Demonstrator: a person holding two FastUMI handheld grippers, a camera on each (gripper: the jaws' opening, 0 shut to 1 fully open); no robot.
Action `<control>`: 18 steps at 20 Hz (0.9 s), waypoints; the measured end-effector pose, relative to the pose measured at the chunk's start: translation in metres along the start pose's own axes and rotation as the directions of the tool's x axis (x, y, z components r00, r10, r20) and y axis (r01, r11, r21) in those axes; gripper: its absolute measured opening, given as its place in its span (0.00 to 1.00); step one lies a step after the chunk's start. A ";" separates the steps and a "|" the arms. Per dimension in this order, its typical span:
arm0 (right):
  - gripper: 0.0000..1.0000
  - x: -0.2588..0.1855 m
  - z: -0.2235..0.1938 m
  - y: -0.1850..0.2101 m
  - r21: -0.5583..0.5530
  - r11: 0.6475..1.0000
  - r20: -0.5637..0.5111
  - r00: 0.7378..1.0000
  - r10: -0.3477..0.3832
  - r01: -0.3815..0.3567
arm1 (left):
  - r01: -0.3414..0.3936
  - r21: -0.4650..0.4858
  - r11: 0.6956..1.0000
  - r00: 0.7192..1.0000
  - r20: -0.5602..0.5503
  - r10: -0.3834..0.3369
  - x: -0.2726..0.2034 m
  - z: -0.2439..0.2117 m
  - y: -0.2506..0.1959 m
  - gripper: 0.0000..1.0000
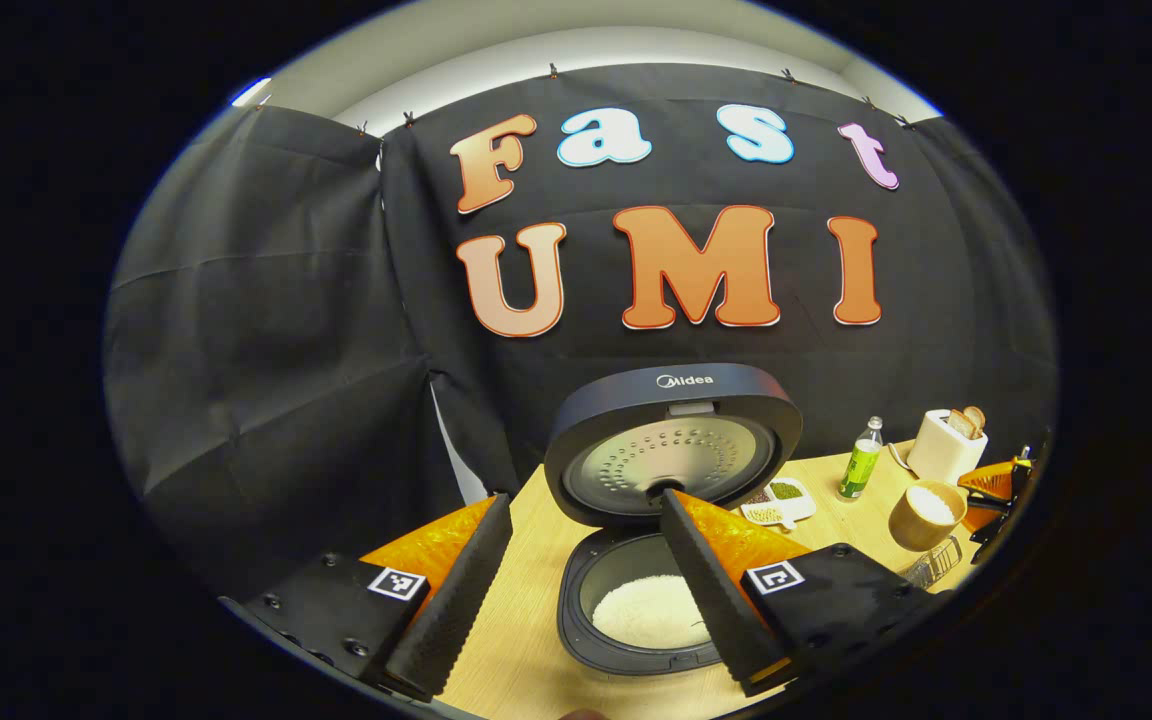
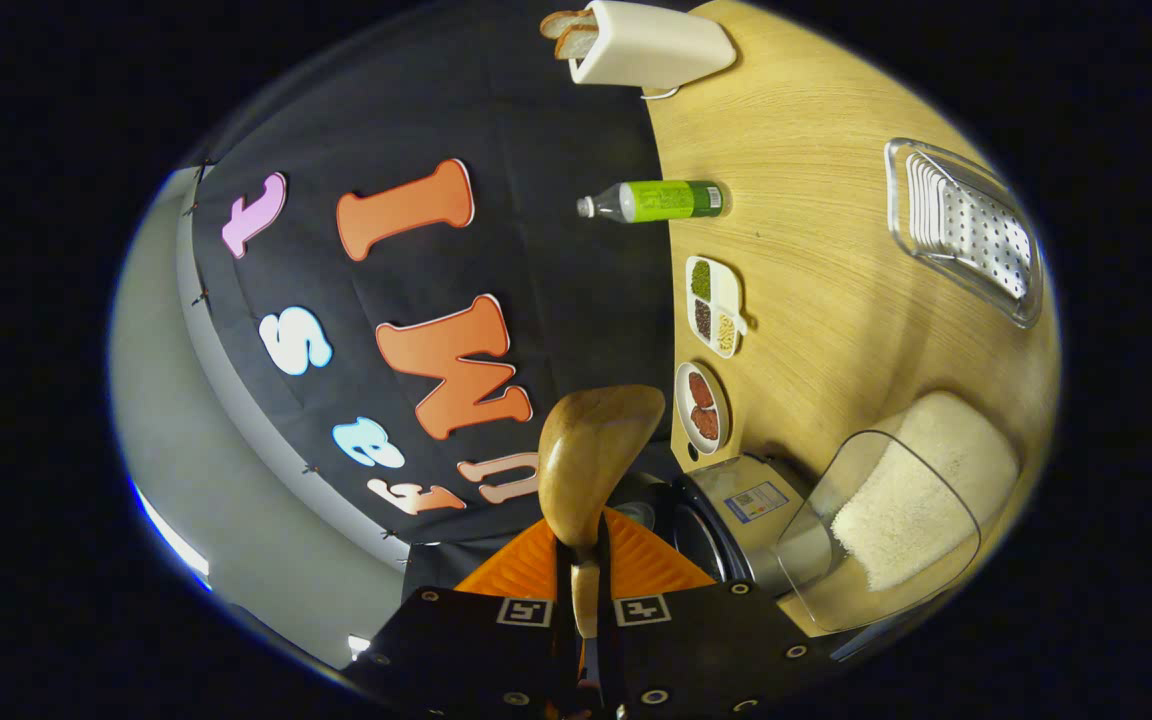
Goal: Close the left gripper, press the button to open the rice cooker; take a wooden spoon from the chopstick holder with the right hand, scoop a spoonful of rice and pour it into the rice cooker, then put the wooden spoon back into the chopstick holder.
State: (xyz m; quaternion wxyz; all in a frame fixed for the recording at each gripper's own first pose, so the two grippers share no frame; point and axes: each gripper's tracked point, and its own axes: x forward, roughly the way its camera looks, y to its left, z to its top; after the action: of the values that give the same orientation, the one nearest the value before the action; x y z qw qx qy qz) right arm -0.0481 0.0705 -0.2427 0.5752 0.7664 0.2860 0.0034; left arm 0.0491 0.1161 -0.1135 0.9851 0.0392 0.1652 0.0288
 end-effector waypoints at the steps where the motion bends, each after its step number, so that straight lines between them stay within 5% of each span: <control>1: 0.08 0.008 -0.005 0.007 0.000 1.000 -0.020 1.000 0.010 -0.010 | -0.011 -0.002 1.000 1.000 0.005 0.011 -0.001 0.002 0.002 0.94; 4: 0.08 0.026 -0.018 0.023 -0.019 1.000 -0.065 0.998 0.022 -0.023 | -0.051 -0.016 0.999 0.999 0.010 0.051 -0.008 0.004 0.014 0.94; 10: 0.08 0.062 -0.049 0.012 -0.078 0.995 -0.128 0.989 -0.072 0.062 | -0.146 -0.043 0.988 0.989 -0.005 0.146 -0.025 -0.008 0.050 0.98; 18: 0.08 0.109 -0.083 0.007 -0.298 0.946 -0.124 0.977 -0.172 0.129 | -0.249 -0.059 0.967 0.968 -0.027 0.248 -0.056 -0.026 0.100 0.98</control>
State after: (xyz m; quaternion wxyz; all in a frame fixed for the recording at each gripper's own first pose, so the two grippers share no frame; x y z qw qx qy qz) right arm 0.0181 0.1907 -0.2434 0.6566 0.6477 0.3821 0.0580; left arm -0.0163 0.2136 -0.1114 0.9728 0.0290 0.1678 0.1573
